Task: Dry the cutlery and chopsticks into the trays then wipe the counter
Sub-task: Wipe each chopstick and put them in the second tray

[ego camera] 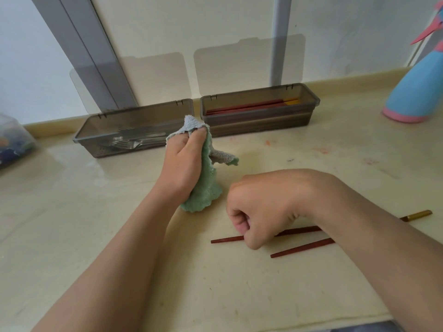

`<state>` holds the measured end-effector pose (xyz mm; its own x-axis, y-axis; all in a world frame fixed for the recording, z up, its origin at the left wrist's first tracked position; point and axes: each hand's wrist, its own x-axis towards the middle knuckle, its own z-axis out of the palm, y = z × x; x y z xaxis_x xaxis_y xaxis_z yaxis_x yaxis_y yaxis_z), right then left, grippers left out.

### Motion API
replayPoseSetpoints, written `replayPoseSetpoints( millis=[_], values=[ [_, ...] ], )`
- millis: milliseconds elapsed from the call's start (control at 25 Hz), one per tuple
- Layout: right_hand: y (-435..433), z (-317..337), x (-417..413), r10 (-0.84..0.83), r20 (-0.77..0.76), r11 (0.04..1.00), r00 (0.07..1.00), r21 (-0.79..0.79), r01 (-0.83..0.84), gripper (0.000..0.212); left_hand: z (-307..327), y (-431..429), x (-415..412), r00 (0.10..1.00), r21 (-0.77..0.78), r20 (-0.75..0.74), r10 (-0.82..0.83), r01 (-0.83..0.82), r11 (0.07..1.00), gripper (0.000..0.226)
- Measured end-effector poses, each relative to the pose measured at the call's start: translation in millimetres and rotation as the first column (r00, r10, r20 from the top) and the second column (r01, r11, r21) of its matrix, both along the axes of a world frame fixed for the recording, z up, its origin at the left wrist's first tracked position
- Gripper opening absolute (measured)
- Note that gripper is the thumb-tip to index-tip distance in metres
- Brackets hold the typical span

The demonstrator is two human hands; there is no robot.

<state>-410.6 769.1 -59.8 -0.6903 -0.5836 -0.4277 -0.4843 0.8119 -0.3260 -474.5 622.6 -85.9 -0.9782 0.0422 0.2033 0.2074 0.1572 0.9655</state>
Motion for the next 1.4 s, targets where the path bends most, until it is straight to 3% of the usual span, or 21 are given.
replayPoseSetpoints(
  millis=[80,160,240,320,360,520,680,840,1040,1160,1280,1400],
  values=[
    [5,3,-8,-0.051,-0.058,0.990,0.997,-0.131,0.043,0.008,1,0,0,0.999,0.000,-0.026,0.026,-0.026,1.000,0.046],
    [23,10,-20,-0.257,-0.138,0.915,0.957,-0.352,0.195,0.003,3,-1,0,0.998,0.041,-0.044,0.055,-0.053,0.998,0.048],
    [41,16,-27,-0.479,-0.142,0.748,0.866,-0.583,0.318,0.009,4,-2,2,0.996,0.070,-0.073,0.051,-0.046,0.996,0.046],
    [47,14,-31,-0.601,-0.111,0.571,0.792,-0.752,0.328,0.011,2,-4,5,0.995,0.057,-0.103,0.008,-0.002,0.998,0.042],
    [45,11,-32,-0.626,-0.116,0.531,0.771,-0.788,0.312,0.012,2,-3,7,0.994,0.060,-0.112,-0.011,0.018,0.998,0.041],
    [32,0,-34,-0.564,-0.151,0.577,0.812,-0.776,0.256,0.015,-1,2,6,0.978,0.004,-0.170,-0.122,0.125,0.992,0.047],
    [25,-7,-34,-0.507,-0.158,0.602,0.847,-0.769,0.216,0.008,-2,2,3,0.990,-0.035,-0.133,-0.056,0.052,0.998,0.050],
    [36,-2,-36,-0.503,-0.220,0.722,0.836,-0.639,0.266,0.006,9,-6,-4,0.978,0.105,-0.089,0.187,-0.177,0.979,0.062],
    [40,2,-37,-0.450,-0.165,0.824,0.878,-0.455,0.337,0.017,9,-17,-18,0.897,0.313,0.089,0.433,-0.438,0.843,0.039],
    [28,-4,-36,-0.428,-0.145,0.812,0.892,-0.495,0.309,0.020,14,-8,-14,0.899,0.370,0.130,0.418,-0.435,0.821,0.042],
    [2,-14,-32,-0.423,-0.036,0.720,0.906,-0.620,0.312,0.025,8,9,-1,0.951,0.211,0.032,0.308,-0.308,0.928,0.059],
    [3,-16,-34,-0.450,-0.017,0.669,0.893,-0.668,0.325,0.027,-1,15,1,0.975,0.152,-0.027,0.221,-0.214,0.965,0.052]
  ],
)
